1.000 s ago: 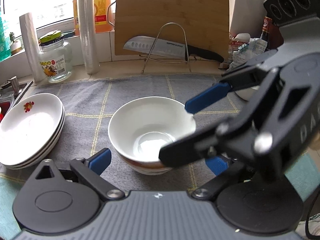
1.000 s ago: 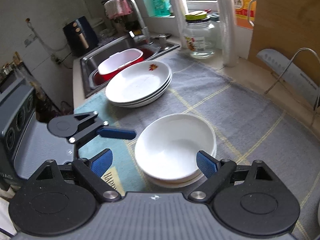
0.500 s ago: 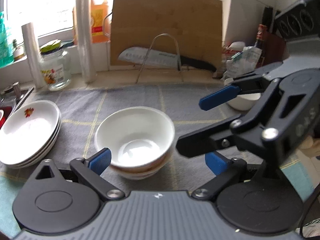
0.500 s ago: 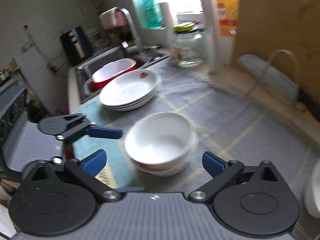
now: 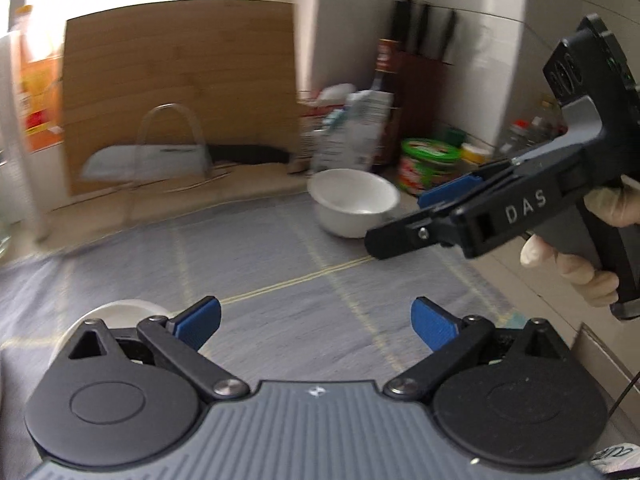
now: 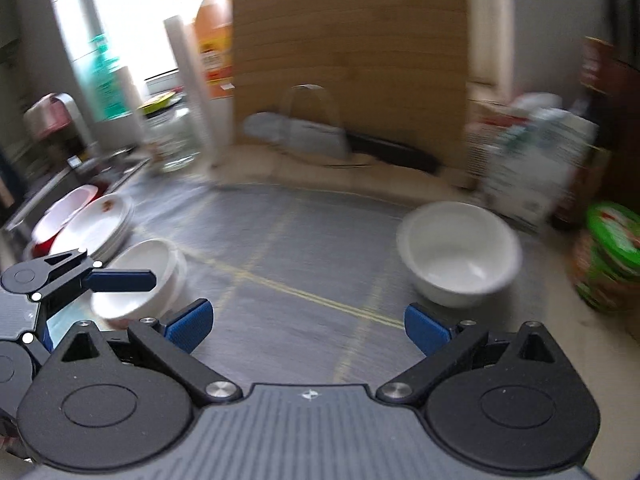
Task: Organize plates and bowls
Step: 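Move both grippers to the last white bowl by the cutting board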
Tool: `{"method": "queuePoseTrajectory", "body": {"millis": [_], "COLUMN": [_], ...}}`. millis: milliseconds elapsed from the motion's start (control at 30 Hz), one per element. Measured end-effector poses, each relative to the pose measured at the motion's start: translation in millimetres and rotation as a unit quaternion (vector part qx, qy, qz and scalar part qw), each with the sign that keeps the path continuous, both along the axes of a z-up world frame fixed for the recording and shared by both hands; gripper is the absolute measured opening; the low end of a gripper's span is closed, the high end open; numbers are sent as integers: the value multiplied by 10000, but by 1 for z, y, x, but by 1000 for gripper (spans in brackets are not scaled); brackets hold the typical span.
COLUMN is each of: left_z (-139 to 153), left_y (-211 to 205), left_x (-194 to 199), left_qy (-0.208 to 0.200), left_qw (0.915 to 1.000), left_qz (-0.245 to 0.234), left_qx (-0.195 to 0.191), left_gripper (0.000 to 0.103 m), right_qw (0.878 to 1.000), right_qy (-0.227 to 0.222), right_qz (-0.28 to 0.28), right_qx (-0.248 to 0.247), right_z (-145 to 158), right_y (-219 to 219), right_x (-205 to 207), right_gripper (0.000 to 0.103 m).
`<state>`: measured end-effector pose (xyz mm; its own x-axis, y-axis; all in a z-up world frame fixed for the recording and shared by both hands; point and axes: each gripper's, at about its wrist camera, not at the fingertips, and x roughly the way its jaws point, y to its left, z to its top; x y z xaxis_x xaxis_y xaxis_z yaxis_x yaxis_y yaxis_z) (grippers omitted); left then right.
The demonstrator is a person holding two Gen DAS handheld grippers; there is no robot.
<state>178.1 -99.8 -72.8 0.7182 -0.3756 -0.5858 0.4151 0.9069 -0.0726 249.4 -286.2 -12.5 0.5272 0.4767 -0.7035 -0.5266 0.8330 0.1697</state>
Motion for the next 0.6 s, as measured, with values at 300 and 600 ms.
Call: {"method": "queuePoseTrajectory", "body": {"millis": [300,600], "left_z": [-22,-46], "left_y": [-29,-59], "left_x": [26,47], "left_qy": [106,422], "left_qw": [9969,9978], "left_qz": [-776,-459], "left_qx": [-68,205], "left_gripper": [101,101], "right_qw": [9884,9873], "right_qy": [10,101], "right_qz": [-1338,-1344], "right_qx": [-720,-839], "right_z": [-6,-19], "right_y": [-34,-62], "right_x": [-10,17], "right_gripper": [103,103]}}
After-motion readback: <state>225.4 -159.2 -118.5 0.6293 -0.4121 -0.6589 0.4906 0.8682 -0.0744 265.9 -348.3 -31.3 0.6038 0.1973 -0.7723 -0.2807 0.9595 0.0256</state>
